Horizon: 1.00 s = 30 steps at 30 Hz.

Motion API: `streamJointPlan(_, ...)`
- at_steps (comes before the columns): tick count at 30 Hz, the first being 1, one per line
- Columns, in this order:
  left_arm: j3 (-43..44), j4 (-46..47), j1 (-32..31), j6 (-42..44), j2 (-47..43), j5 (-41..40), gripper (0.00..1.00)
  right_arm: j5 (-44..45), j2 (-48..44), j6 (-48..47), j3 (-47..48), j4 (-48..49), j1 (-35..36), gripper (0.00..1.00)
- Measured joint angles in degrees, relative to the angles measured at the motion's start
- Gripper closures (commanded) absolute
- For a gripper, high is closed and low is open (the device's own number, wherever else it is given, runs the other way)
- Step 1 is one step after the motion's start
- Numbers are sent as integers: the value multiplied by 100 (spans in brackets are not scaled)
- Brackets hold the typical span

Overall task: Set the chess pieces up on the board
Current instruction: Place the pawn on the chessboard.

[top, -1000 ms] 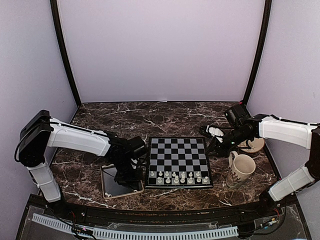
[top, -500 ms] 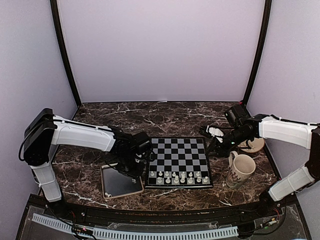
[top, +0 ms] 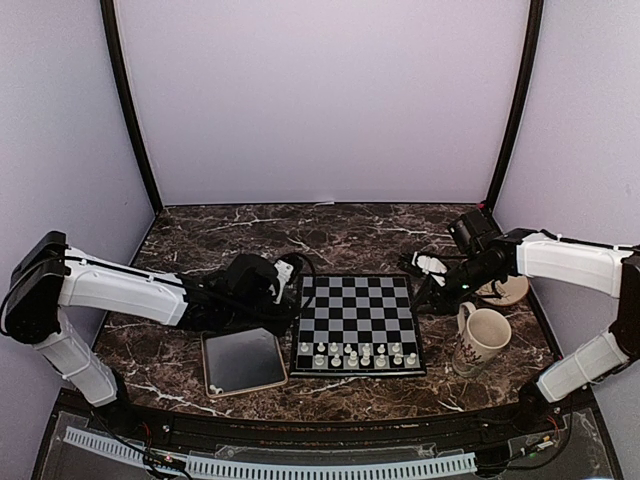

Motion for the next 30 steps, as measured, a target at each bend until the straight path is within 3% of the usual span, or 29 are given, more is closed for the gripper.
streamJointPlan(7, -1045, 2581, 42, 839, 107, 221, 100, 11, 79, 2, -13, 4, 0, 75)
streamJointPlan(12, -1071, 3578, 114, 1163, 474, 542, 100, 22, 197, 4, -15, 7, 0, 75)
streamJointPlan(30, -1043, 4186, 601, 1412, 1443, 1803, 95, 151, 328, 4, -15, 26, 0, 76)
